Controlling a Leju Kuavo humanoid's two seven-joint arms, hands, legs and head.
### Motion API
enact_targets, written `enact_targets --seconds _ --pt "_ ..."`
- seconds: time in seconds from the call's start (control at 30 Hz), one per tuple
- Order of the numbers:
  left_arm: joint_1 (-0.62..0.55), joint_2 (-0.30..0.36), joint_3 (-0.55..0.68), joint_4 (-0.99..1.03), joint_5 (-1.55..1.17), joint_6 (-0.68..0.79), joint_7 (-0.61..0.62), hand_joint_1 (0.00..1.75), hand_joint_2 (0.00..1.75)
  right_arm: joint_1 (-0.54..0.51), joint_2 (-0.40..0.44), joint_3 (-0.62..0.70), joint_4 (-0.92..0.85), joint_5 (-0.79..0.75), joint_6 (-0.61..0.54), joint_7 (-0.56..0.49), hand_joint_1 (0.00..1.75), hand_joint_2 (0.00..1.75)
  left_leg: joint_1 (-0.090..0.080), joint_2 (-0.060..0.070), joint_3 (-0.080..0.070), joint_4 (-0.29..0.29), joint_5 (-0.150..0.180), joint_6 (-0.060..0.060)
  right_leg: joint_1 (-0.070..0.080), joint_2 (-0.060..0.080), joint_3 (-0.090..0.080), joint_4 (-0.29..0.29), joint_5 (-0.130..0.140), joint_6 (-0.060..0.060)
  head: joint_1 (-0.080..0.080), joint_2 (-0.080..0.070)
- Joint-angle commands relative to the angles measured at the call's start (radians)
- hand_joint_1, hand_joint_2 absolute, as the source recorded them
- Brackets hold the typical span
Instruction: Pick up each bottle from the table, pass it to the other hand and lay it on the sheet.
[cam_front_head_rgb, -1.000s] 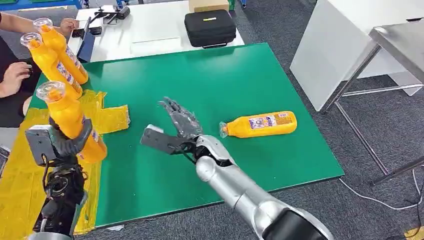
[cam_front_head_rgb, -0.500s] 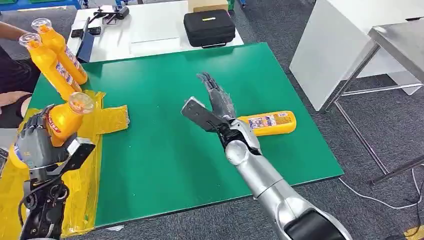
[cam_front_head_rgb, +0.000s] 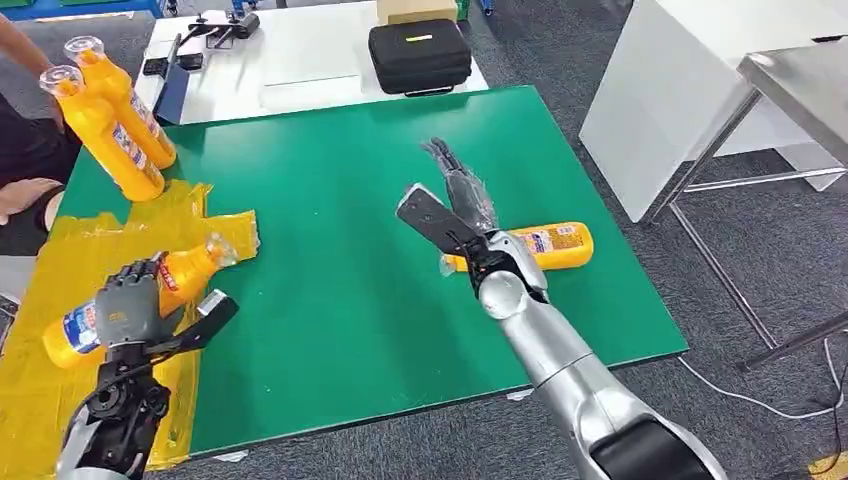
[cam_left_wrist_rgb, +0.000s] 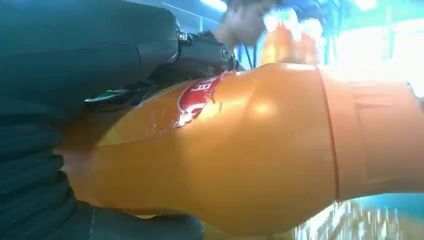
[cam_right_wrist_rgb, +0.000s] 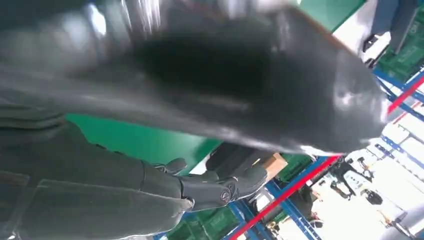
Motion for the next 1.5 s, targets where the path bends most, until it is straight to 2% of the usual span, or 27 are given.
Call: enact_targets --seconds 0.03,0.07,0.1,0.13,0.17,0.2,0.23,0.4,0.43,0.53,0.7,0.73,0.8,0.87,0.93,1.1,1.23,1.27,1.3,1.43,1.47,1.5 --pt "-0.120 0.020 -0.126 0.383 -0.030 -0.002 0.022 0.00 1.75 0.008 -0.144 0.022 -0.050 -0.033 0.096 -0.019 0.00 0.00 -0.001 -0.006 0.007 -0.001 -0.002 0.000 -0.001 -0.007 0.009 0.000 -0.004 0.001 0.000 0.000" --pt "-0.139 0.020 -0.136 0.448 -0.005 -0.002 -0.017 0.00 1.75 0.027 -0.185 0.032 -0.080 -0.037 0.157 -0.004 0.00 1.75 -0.001 -0.006 0.005 0.000 -0.001 0.000 0.000 -0.006 0.007 0.000 -0.003 0.001 0.000 0.000" --pt "-0.137 0.021 -0.138 0.447 -0.004 -0.002 -0.017 0.00 1.75 0.032 -0.194 0.027 -0.084 -0.037 0.158 -0.004 0.00 1.75 -0.001 -0.004 0.003 0.000 -0.001 0.000 0.000 -0.005 0.005 0.000 -0.002 0.000 0.000 0.000" --pt "-0.134 0.024 -0.146 0.466 0.024 -0.026 -0.050 0.00 1.75 0.043 -0.237 0.034 -0.100 -0.006 0.213 0.029 0.00 1.75 -0.001 -0.006 0.006 -0.001 -0.002 0.000 0.000 -0.007 0.009 0.000 -0.004 0.001 0.000 0.000" --pt "-0.129 0.027 -0.148 0.468 0.029 -0.028 -0.052 0.00 0.00 0.048 -0.254 0.031 -0.099 -0.003 0.229 0.029 0.00 1.75 -0.001 -0.005 0.006 -0.001 -0.002 0.000 0.000 -0.006 0.008 0.000 -0.004 0.001 0.000 0.000" --pt "-0.111 0.034 -0.159 0.463 0.033 -0.035 -0.053 0.00 0.00 0.060 -0.304 0.032 -0.098 0.018 0.270 0.050 0.00 1.75 -0.001 -0.007 0.008 -0.001 -0.003 0.000 0.000 -0.008 0.011 -0.001 -0.005 0.001 0.000 0.000" --pt "-0.103 0.038 -0.160 0.461 0.038 -0.029 -0.056 0.00 0.00 0.069 -0.321 0.021 -0.096 0.013 0.277 0.036 0.00 1.75 -0.001 -0.005 0.006 -0.001 -0.001 0.000 -0.001 -0.006 0.008 -0.001 -0.003 0.001 0.000 0.000" --pt "-0.103 0.039 -0.161 0.462 0.039 -0.029 -0.057 0.00 0.00 0.069 -0.320 0.018 -0.096 0.013 0.278 0.034 0.00 1.75 -0.002 -0.007 0.010 -0.001 -0.003 0.001 -0.002 -0.008 0.013 0.000 -0.005 0.001 -0.001 0.000" --pt "-0.103 0.037 -0.154 0.461 0.060 -0.040 -0.055 0.00 0.00 0.067 -0.340 0.033 -0.093 0.022 0.325 0.032 0.00 1.75 -0.002 -0.006 0.009 -0.001 -0.003 0.001 -0.002 -0.007 0.012 0.000 -0.004 0.001 0.000 0.000" --pt "-0.079 0.039 -0.141 0.442 0.107 -0.015 -0.075 0.00 0.00 0.053 -0.457 0.067 -0.055 0.063 0.454 0.029 0.00 1.75 -0.002 -0.005 0.010 -0.001 -0.003 0.001 -0.002 -0.006 0.013 -0.001 -0.003 0.001 -0.001 0.000" --pt "-0.042 0.010 -0.064 0.345 0.355 -0.045 -0.252 0.00 0.00 0.169 -0.584 -0.020 -0.091 0.132 0.459 0.028 0.00 1.75 -0.002 -0.015 0.011 -0.001 -0.004 0.005 -0.001 -0.017 0.018 -0.003 -0.005 0.003 -0.001 0.000" --pt "-0.030 -0.010 -0.033 0.281 0.486 -0.060 -0.317 0.00 0.00 0.220 -0.601 -0.059 -0.113 0.169 0.455 0.038 0.00 1.75 -0.002 -0.018 0.011 -0.002 -0.003 0.005 -0.001 -0.018 0.018 -0.003 -0.005 0.003 0.000 0.000" --pt "0.004 -0.023 -0.032 0.156 0.639 -0.095 -0.349 0.00 0.00 0.267 -0.611 -0.105 -0.135 0.222 0.442 0.038 0.00 1.75 -0.002 -0.019 0.013 -0.002 -0.004 0.005 -0.001 -0.018 0.021 -0.003 -0.005 0.004 0.000 0.000" --pt "0.066 -0.024 -0.051 -0.016 0.785 -0.158 -0.351 0.00 0.00 0.259 -0.631 -0.120 -0.125 0.236 0.438 0.035 0.00 1.75 -0.003 -0.017 0.016 -0.001 -0.006 0.006 -0.002 -0.016 0.022 -0.002 -0.006 0.005 -0.001 0.000" --pt "0.106 -0.019 -0.068 -0.131 0.903 -0.203 -0.346 0.00 0.00 0.208 -0.666 -0.099 -0.076 0.231 0.470 0.028 0.00 1.75 -0.003 -0.013 0.014 0.000 -0.007 0.007 -0.003 -0.013 0.020 -0.001 -0.006 0.005 -0.001 0.000" --pt "0.112 -0.022 -0.091 -0.211 1.005 -0.245 -0.362 0.00 0.00 0.206 -0.644 -0.110 -0.039 0.269 0.438 0.045 0.00 1.75 -0.003 -0.008 0.014 0.000 -0.008 0.008 -0.003 -0.010 0.018 -0.002 -0.005 0.005 -0.001 0.000" --pt "0.064 -0.021 -0.122 -0.177 1.033 -0.254 -0.350 0.00 0.00 0.081 -0.579 -0.073 0.078 0.329 0.405 0.041 0.00 1.75 -0.003 -0.004 0.010 0.000 -0.006 0.007 -0.002 -0.007 0.014 -0.001 -0.004 0.005 -0.001 0.000" --pt "0.067 -0.021 -0.125 -0.178 1.034 -0.245 -0.352 0.00 0.00 0.078 -0.569 -0.075 0.087 0.333 0.387 0.034 0.00 1.75 -0.003 -0.002 0.014 0.001 -0.008 0.006 -0.002 -0.006 0.017 -0.001 -0.006 0.005 0.000 0.000" --pt "0.067 -0.021 -0.125 -0.178 1.034 -0.245 -0.352 0.00 0.00 0.078 -0.569 -0.075 0.087 0.333 0.387 0.034 0.00 1.75 -0.003 -0.003 0.010 0.000 -0.006 0.007 -0.002 -0.007 0.014 -0.001 -0.004 0.005 0.000 0.000" --pt "0.073 -0.021 -0.126 -0.179 1.034 -0.242 -0.353 0.00 0.00 0.081 -0.565 -0.074 0.086 0.335 0.384 0.034 0.00 1.75 -0.003 -0.002 0.011 0.000 -0.006 0.007 -0.002 -0.006 0.015 -0.001 -0.004 0.005 0.000 0.000" --pt "0.084 -0.021 -0.126 -0.189 1.041 -0.245 -0.353 0.00 0.00 0.105 -0.567 -0.090 0.060 0.326 0.357 0.024 0.00 1.75 -0.003 -0.002 0.016 -0.001 -0.008 0.006 -0.002 -0.007 0.020 -0.003 -0.006 0.006 0.000 0.000" --pt "0.105 -0.020 -0.124 -0.207 1.047 -0.245 -0.356 0.00 0.00 0.135 -0.565 -0.110 0.022 0.327 0.312 0.011 0.00 1.75 -0.003 -0.003 0.014 -0.001 -0.007 0.007 -0.002 -0.008 0.018 -0.002 -0.006 0.005 0.000 0.000"
